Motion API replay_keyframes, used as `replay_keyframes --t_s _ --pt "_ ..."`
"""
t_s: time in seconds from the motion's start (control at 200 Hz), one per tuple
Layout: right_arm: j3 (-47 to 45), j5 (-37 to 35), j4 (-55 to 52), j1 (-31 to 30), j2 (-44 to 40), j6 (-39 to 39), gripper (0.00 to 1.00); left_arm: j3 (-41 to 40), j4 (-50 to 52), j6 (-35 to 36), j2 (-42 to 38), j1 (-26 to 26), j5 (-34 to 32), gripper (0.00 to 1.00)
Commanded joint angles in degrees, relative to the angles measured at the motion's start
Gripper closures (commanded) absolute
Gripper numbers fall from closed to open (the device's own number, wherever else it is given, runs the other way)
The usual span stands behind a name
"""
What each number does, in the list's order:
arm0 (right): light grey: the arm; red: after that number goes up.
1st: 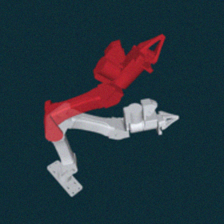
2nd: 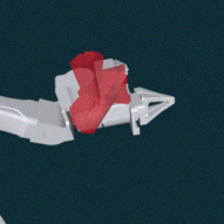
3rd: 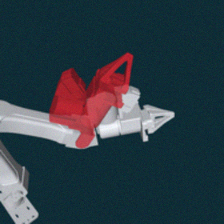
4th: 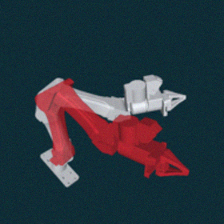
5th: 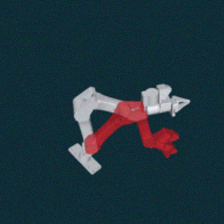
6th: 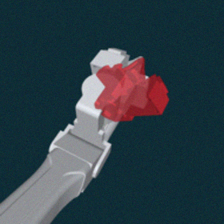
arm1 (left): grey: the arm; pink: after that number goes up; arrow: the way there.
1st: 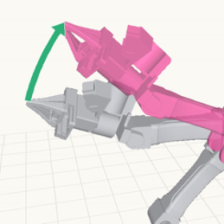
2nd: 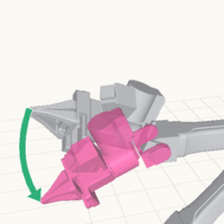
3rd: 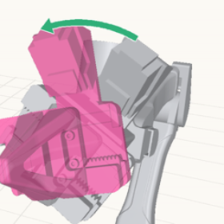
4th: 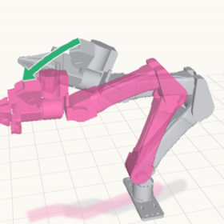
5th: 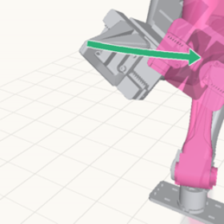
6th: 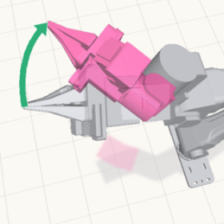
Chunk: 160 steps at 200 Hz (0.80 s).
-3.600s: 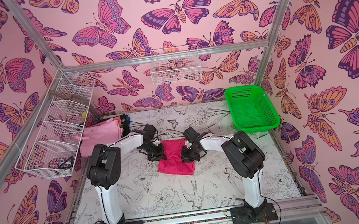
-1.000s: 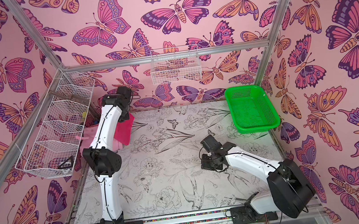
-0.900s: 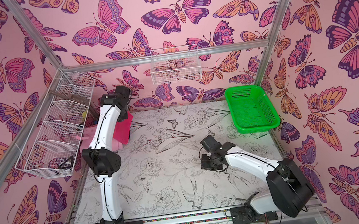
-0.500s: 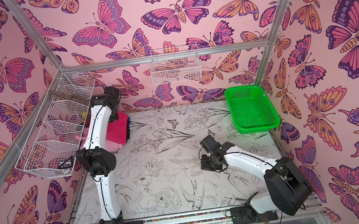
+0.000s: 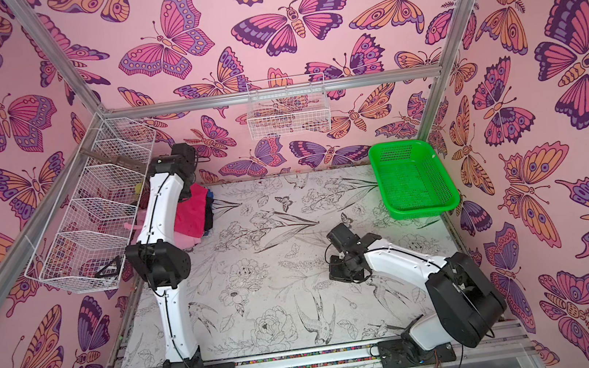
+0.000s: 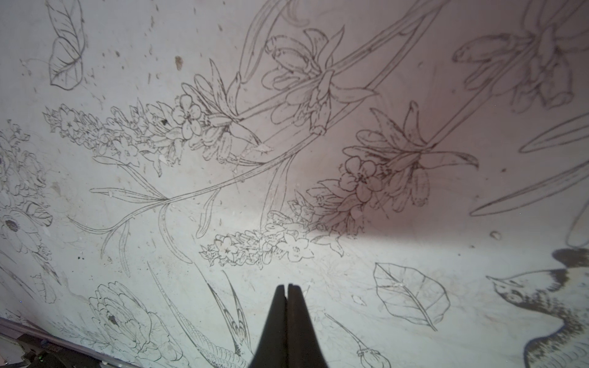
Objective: Fold and stack t-shirts
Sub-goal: Place the T-shirt at the t-shirt.
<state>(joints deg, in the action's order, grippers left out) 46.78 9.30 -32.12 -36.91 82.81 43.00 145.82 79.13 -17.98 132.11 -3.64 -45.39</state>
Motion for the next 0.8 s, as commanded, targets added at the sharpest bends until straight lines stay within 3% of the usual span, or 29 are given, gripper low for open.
replay_keyframes --t_s 0.0,0.796 --pt "0.6 0.6 0.2 -0.4 1.0 -1.2 1.00 -1.3 -0.9 0.8 1.4 0.5 -5.8 1.00" --pt "0.2 3.6 2.6 -0.4 2.4 -3.7 1.00 -2.4 -1.9 4.0 9.3 2.6 -15.2 1.00"
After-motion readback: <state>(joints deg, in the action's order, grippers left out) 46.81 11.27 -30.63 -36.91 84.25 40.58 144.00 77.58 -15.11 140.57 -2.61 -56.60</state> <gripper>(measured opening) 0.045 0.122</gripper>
